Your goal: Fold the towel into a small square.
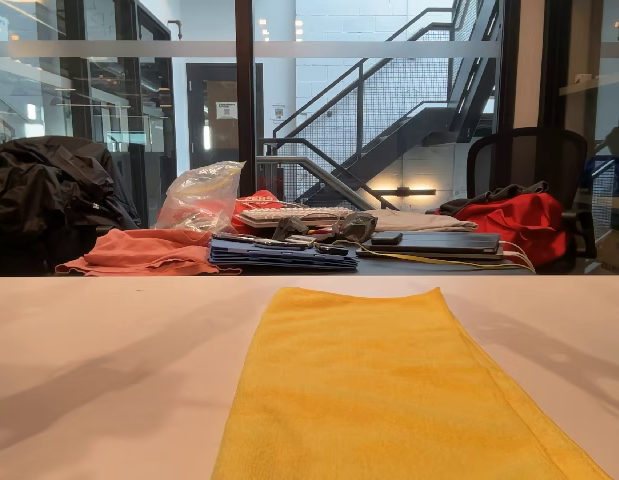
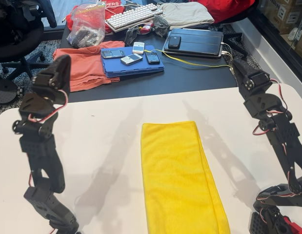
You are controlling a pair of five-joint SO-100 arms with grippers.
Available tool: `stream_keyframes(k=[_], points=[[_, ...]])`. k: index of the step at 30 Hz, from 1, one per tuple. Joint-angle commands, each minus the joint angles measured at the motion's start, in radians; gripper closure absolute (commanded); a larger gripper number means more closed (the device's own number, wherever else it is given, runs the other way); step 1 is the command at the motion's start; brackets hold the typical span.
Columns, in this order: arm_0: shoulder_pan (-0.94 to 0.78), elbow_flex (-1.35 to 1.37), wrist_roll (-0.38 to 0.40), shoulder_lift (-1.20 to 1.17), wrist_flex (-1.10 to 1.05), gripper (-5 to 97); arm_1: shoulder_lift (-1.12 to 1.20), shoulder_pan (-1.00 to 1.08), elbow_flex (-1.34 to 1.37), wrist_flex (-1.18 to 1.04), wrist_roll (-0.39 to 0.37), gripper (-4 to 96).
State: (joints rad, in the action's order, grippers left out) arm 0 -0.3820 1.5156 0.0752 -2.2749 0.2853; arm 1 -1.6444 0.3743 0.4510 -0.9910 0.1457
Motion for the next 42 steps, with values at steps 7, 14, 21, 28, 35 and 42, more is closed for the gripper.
stream_keyframes(k=[7,14,21,28,35,42], points=[[0.006,-0.005,0.0,0.003,0.009,92,0.046,0.006,0.071,-0.19,-0.167,93.1],[0.008,0.075,0.002,0.078,0.011,92,0.124,-0.003,0.072,-0.299,-0.261,92.7],[0.037,0.25,0.003,0.195,0.014,92,0.207,0.008,0.072,-0.419,-0.262,93.1],[0.064,0.302,0.126,0.215,0.239,92,0.236,0.021,0.061,-0.522,-0.256,93.1],[0.021,0.216,0.512,0.206,0.589,92,0.233,0.006,0.069,-0.591,-0.261,93.1],[0.028,0.169,0.643,0.199,0.64,92,0.235,0.009,0.061,-0.683,-0.264,93.1]])
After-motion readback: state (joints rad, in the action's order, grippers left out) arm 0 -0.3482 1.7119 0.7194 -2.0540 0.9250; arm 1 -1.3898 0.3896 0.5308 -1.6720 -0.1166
